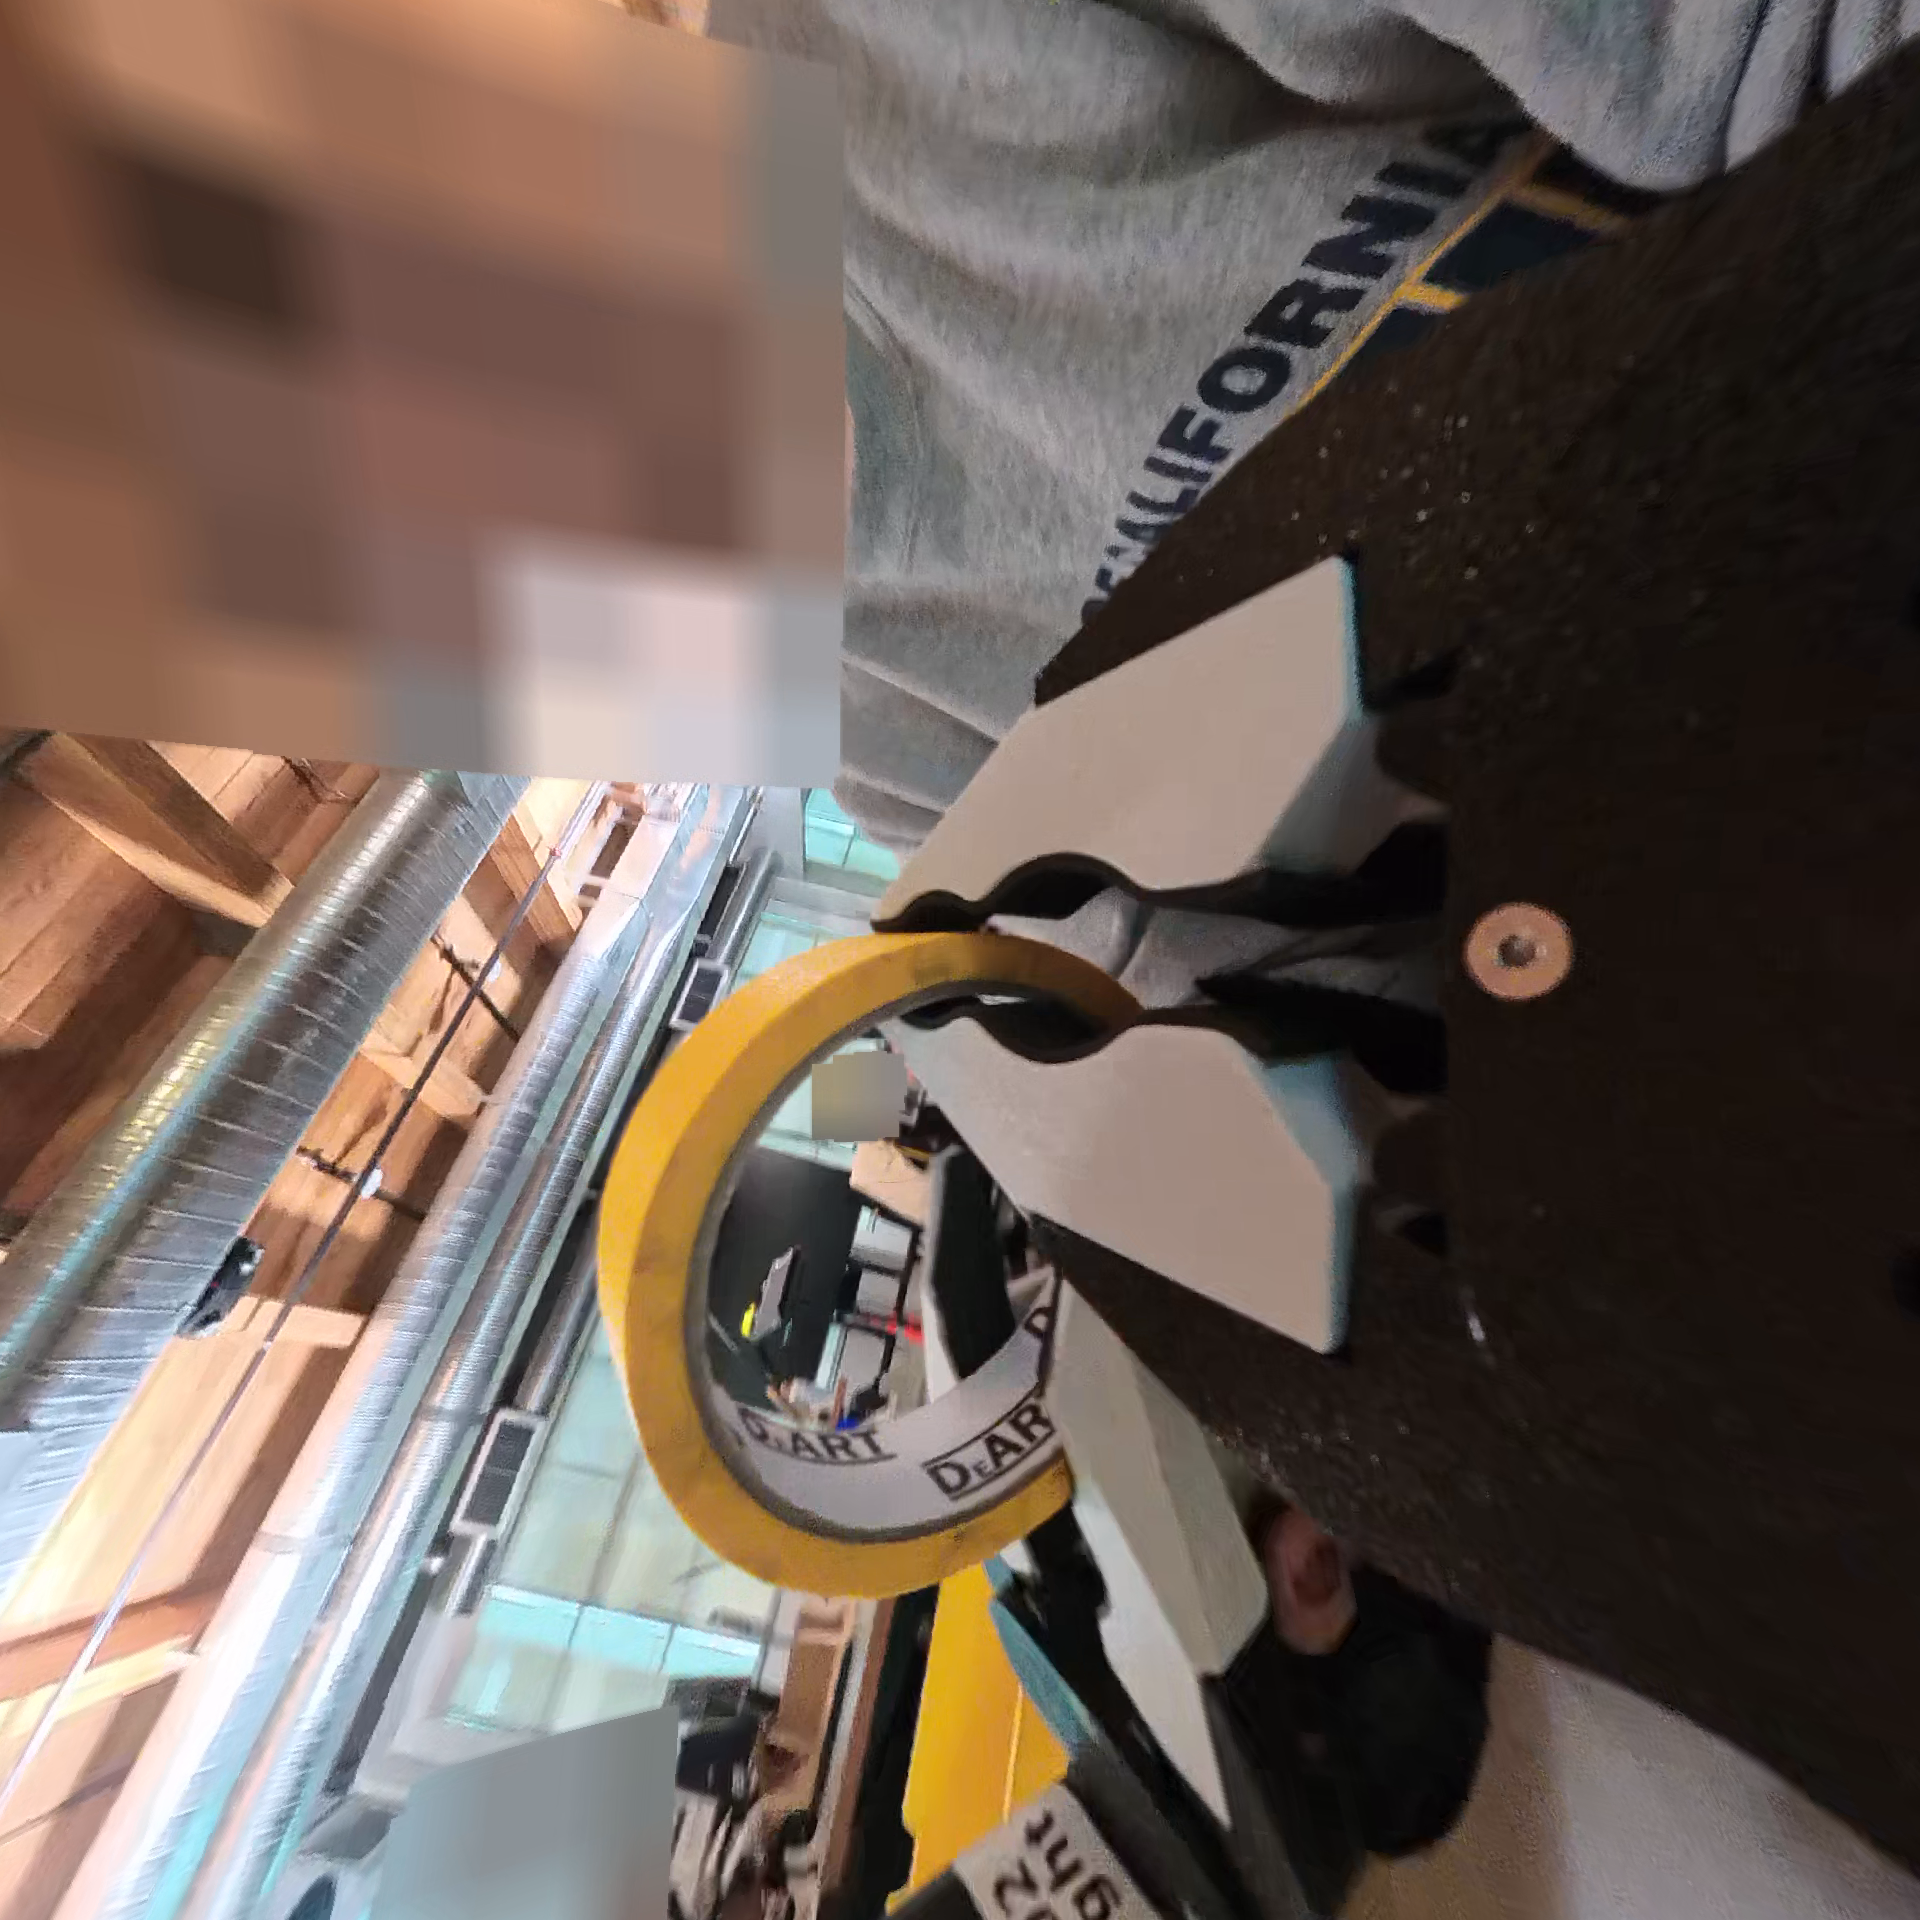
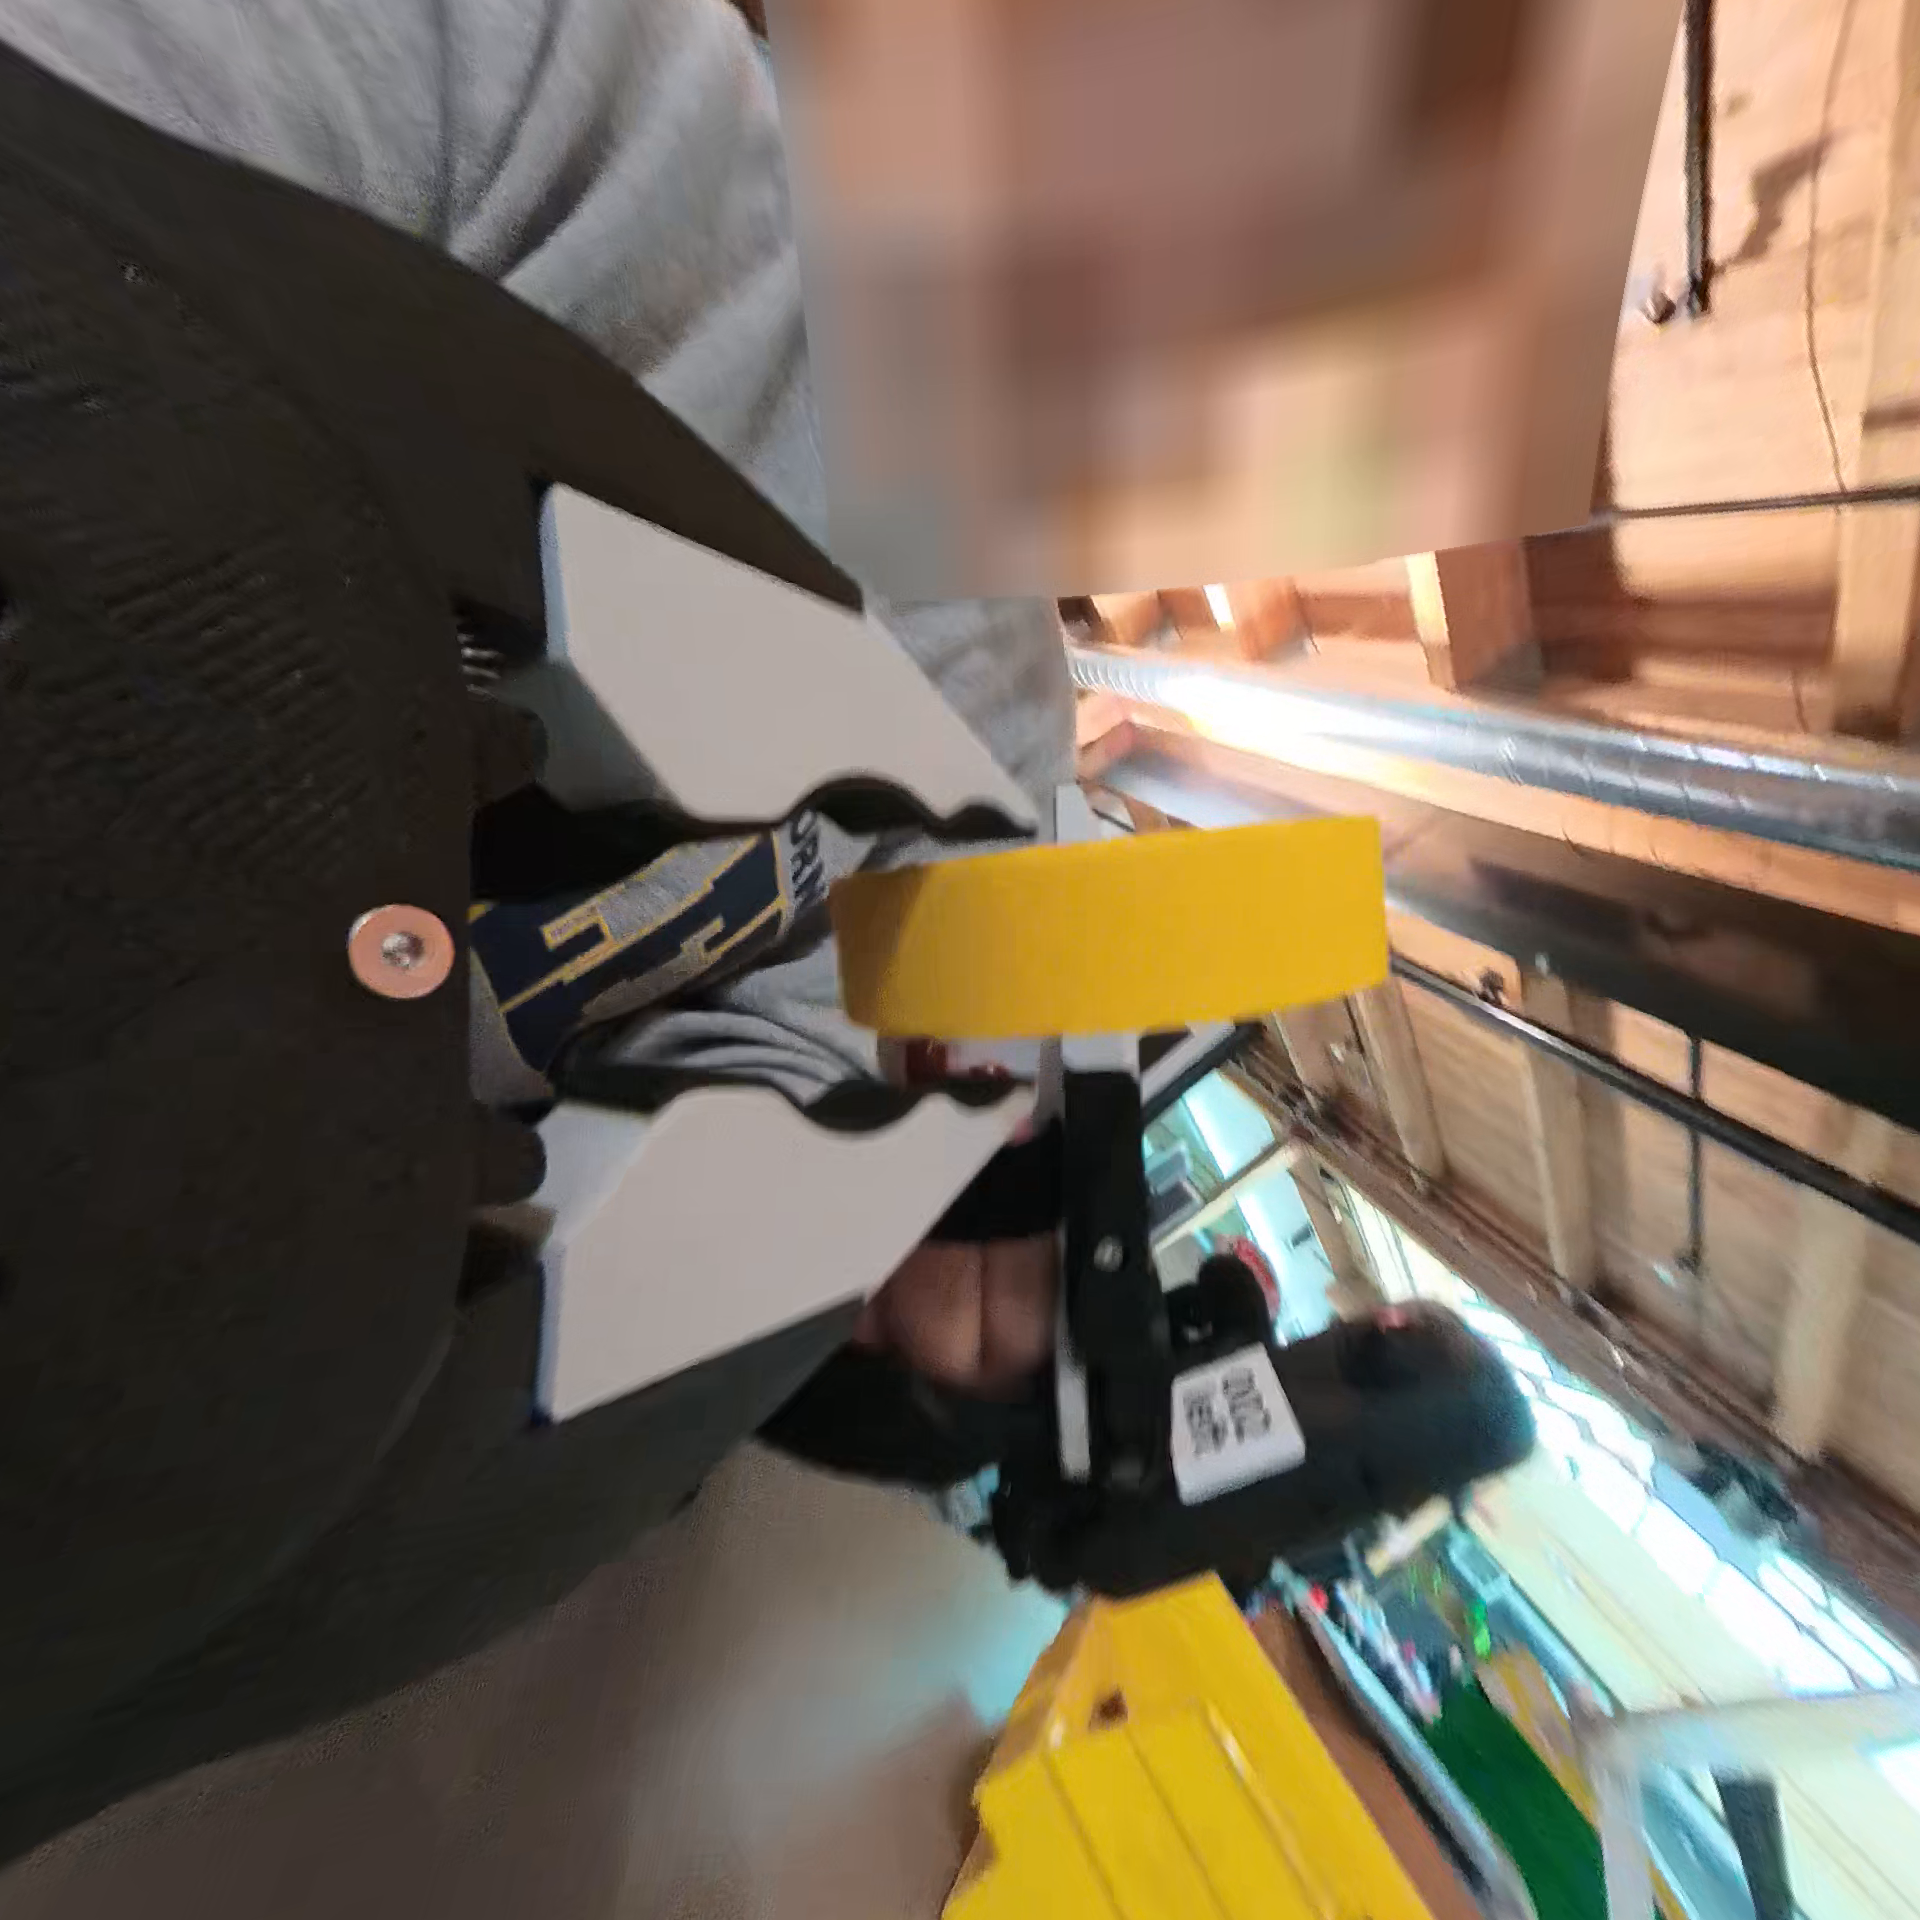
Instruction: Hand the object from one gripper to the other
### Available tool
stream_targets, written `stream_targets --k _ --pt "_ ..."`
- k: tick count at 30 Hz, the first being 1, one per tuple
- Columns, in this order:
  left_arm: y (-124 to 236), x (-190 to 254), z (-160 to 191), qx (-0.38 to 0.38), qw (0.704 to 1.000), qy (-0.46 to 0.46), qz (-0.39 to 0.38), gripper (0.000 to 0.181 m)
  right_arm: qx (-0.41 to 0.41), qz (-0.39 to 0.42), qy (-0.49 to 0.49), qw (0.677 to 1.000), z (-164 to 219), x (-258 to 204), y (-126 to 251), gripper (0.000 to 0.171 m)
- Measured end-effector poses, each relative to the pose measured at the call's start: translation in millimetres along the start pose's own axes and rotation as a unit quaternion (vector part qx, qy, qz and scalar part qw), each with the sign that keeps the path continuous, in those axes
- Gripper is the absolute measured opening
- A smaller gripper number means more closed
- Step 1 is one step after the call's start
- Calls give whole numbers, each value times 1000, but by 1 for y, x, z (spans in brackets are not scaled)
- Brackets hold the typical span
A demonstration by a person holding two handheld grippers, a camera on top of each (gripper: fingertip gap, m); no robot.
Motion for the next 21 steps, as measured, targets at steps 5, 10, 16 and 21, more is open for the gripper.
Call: stream_targets --k 5,10,16,21 --pt "16 -10 -11 44 993 33 -102 35 -2 90 96 991 -8 -5 8 27" --pt "49 -22 -22 68 940 45 -331 65 -23 310 244 919 -20 -6 25 26" --pt "57 -22 -25 98 898 80 -422 56 -99 528 475 697 -23 -12 22 27" --pt "39 -26 -20 119 919 142 -349 56 -264 596 640 406 -4 -5 -3 27"
Point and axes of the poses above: each gripper's, where its closed fingertips meet, y back along the fingers, z out of its underside, x = y × z across the jaws, the point moved 9 cm from there along y, back along the fingers, and after that the axes turned 9 degrees about -z, right-handed, at the moved point
